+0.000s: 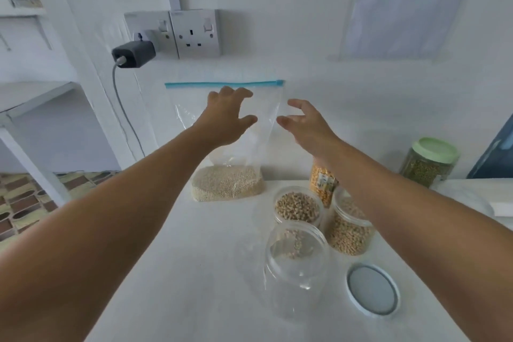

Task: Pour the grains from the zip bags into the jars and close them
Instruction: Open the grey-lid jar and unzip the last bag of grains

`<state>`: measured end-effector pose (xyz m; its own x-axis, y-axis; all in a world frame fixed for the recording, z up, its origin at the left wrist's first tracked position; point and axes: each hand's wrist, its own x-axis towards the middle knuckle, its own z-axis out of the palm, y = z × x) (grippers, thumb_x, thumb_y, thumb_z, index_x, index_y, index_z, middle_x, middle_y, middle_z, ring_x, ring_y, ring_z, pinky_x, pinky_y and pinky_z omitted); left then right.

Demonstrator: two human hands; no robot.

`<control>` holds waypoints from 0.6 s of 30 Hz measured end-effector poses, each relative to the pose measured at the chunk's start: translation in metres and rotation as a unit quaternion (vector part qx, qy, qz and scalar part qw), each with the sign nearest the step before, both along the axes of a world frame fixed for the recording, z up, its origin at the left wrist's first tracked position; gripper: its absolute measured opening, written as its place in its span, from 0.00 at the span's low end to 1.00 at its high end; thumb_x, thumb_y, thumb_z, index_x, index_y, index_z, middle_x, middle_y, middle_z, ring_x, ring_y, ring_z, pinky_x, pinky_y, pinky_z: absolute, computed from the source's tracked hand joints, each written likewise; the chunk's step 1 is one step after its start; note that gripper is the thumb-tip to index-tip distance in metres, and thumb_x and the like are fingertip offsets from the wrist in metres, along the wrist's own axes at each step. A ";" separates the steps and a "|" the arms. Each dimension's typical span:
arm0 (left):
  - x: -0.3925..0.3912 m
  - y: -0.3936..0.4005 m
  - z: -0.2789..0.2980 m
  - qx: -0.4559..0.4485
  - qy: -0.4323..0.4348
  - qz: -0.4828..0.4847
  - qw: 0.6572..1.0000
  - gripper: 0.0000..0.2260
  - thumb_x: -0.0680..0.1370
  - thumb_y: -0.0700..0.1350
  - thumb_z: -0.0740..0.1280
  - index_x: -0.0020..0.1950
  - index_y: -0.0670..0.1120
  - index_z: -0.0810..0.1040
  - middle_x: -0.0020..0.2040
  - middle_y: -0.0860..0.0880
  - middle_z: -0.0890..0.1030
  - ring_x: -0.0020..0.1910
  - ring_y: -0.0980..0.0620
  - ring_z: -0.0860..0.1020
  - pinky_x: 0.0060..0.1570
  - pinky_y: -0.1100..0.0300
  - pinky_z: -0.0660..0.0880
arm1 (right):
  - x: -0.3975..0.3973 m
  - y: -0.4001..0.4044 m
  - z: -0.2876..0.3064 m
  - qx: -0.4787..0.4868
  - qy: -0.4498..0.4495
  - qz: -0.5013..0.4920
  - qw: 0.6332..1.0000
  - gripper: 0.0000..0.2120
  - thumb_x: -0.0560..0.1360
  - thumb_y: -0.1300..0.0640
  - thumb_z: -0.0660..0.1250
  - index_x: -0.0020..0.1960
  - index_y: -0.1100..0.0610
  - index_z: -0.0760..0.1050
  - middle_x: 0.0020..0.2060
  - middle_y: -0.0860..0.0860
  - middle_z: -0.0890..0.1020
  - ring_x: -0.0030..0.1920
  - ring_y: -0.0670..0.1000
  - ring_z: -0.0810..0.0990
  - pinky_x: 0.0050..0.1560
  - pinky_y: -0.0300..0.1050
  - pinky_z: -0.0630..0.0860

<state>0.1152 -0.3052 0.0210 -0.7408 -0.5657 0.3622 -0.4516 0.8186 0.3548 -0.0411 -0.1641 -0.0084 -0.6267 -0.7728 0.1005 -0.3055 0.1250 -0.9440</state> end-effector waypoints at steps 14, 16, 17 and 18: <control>-0.068 -0.028 0.002 -0.211 -0.013 0.063 0.975 0.19 0.84 0.45 0.64 0.74 0.46 0.67 0.67 0.43 0.75 0.65 0.40 0.73 0.70 0.44 0.66 | -0.042 -0.070 -0.007 -0.087 -0.045 0.002 0.995 0.23 0.80 0.58 0.72 0.68 0.51 0.63 0.56 0.53 0.82 0.56 0.48 0.80 0.49 0.35 0.71; -0.067 -0.029 0.003 -0.176 0.008 0.062 0.982 0.18 0.84 0.47 0.64 0.74 0.47 0.67 0.65 0.45 0.77 0.62 0.43 0.75 0.69 0.45 0.67 | -0.038 -0.069 -0.009 -0.092 -0.035 0.011 0.995 0.20 0.81 0.57 0.71 0.68 0.50 0.65 0.53 0.55 0.83 0.55 0.50 0.82 0.49 0.35 0.70; -0.065 -0.029 0.003 -0.159 0.025 0.059 0.985 0.18 0.84 0.49 0.65 0.73 0.49 0.68 0.63 0.46 0.78 0.61 0.44 0.75 0.68 0.46 0.67 | -0.038 -0.068 -0.010 -0.099 -0.026 0.014 0.995 0.18 0.81 0.56 0.71 0.67 0.50 0.67 0.52 0.55 0.84 0.54 0.50 0.82 0.49 0.35 0.71; -0.063 -0.029 0.004 -0.141 0.038 0.052 0.988 0.17 0.84 0.51 0.66 0.72 0.50 0.69 0.61 0.48 0.79 0.61 0.45 0.75 0.67 0.47 0.67 | -0.038 -0.065 -0.011 -0.109 -0.018 0.014 0.994 0.16 0.81 0.54 0.71 0.66 0.50 0.70 0.51 0.55 0.84 0.53 0.50 0.82 0.50 0.36 0.72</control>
<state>0.0527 -0.3347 0.0247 -0.6486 -0.5059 0.5687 -0.5199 0.8402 0.1544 -0.0789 -0.2292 -0.0197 -0.6115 -0.7520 0.2459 -0.2717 -0.0923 -0.9579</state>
